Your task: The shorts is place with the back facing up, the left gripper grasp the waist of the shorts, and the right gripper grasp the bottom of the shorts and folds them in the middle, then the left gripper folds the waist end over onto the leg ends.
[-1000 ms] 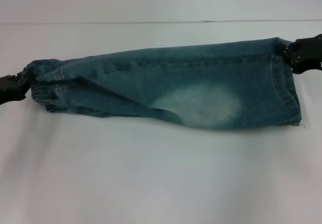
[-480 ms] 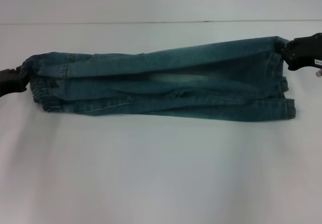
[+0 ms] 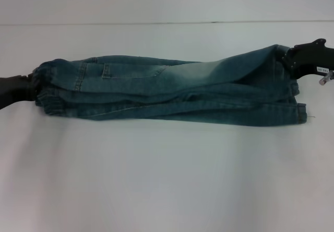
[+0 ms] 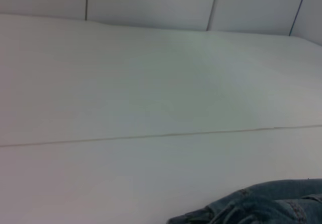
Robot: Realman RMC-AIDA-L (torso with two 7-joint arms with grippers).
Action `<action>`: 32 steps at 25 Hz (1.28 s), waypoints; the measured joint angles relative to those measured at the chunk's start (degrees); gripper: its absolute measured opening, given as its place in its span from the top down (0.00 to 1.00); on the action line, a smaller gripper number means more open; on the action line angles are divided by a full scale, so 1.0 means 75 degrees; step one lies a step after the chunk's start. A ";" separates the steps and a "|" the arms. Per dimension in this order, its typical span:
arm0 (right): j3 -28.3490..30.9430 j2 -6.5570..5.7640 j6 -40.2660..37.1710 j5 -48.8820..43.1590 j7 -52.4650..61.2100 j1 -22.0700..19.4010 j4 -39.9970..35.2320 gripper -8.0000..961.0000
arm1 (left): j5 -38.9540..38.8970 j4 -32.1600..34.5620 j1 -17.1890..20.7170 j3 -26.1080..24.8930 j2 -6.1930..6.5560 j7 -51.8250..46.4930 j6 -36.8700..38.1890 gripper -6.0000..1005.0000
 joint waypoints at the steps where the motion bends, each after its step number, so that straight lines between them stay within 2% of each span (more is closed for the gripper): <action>1: -0.0038 -0.0009 -0.0075 -0.0002 0.0052 -0.0025 -0.0023 0.97 | 0.0023 0.0011 -0.0003 0.0018 0.0002 -0.0008 0.0014 0.83; 9: -0.0009 -0.0067 -0.0385 -0.0011 0.0142 -0.0129 -0.0083 0.97 | 0.0037 0.0035 -0.0028 0.0026 0.0047 -0.0045 0.0063 0.81; 20: -0.0067 0.0005 0.0339 -0.0010 0.0121 -0.0060 0.0044 0.95 | 0.0046 0.0026 -0.0091 0.0295 0.0018 0.0035 -0.0161 0.78; 24: -0.0077 -0.0004 0.0359 -0.0019 0.0123 -0.0030 0.0103 0.87 | 0.0047 0.0032 -0.0116 0.0413 -0.0011 0.0128 -0.0356 0.77; 27: -0.0084 -0.0034 0.0295 -0.0043 0.0183 -0.0131 0.0029 0.81 | 0.0047 0.0127 -0.0031 0.0432 0.0002 0.0132 -0.0303 0.71; 32: -0.0062 -0.0038 0.0091 -0.0363 0.0401 -0.0423 -0.0366 0.69 | 0.0031 0.0649 0.0397 0.0369 -0.0015 0.0133 0.0152 0.60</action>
